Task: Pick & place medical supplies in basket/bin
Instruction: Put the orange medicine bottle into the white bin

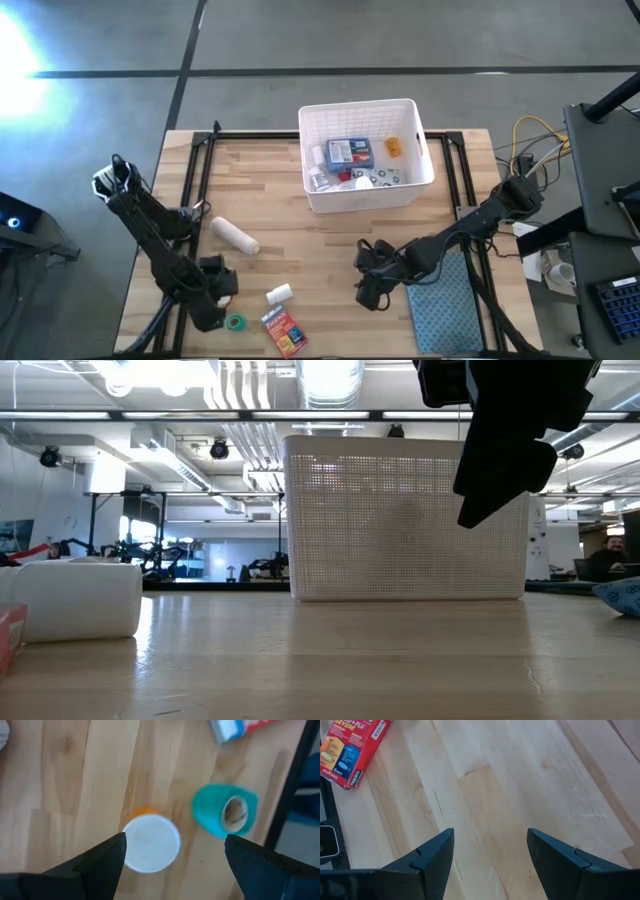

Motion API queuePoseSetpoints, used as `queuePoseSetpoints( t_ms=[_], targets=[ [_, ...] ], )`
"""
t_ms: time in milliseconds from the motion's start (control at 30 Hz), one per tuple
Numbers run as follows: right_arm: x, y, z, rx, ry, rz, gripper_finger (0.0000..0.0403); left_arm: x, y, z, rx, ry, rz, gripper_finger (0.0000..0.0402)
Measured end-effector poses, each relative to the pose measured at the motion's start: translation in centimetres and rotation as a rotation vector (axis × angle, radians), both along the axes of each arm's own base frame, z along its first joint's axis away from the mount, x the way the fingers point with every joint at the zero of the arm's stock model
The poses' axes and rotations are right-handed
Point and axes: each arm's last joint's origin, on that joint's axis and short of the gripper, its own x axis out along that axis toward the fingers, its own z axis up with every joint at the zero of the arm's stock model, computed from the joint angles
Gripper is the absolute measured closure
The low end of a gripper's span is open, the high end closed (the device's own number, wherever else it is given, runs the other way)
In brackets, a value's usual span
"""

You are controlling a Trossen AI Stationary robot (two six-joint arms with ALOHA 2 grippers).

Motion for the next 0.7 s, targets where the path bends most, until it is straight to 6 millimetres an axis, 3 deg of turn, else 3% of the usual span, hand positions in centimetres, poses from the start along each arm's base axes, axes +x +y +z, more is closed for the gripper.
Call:
queuePoseSetpoints(
  t_ms=[300, 700],
  targets=[
    [0.0, 0.0, -0.1, -0.006, 0.003, 0.002, 0.0163, -0.9, 0.5, -1.7, 0.072, 0.027, -0.088, 0.0086],
    [-0.1, -0.1, -0.3, -0.010, 0.010, 0.003, 0.0163, -1.4, 1.4, -3.6, 0.131, 0.037, -0.080, 0.0086]
  ],
)
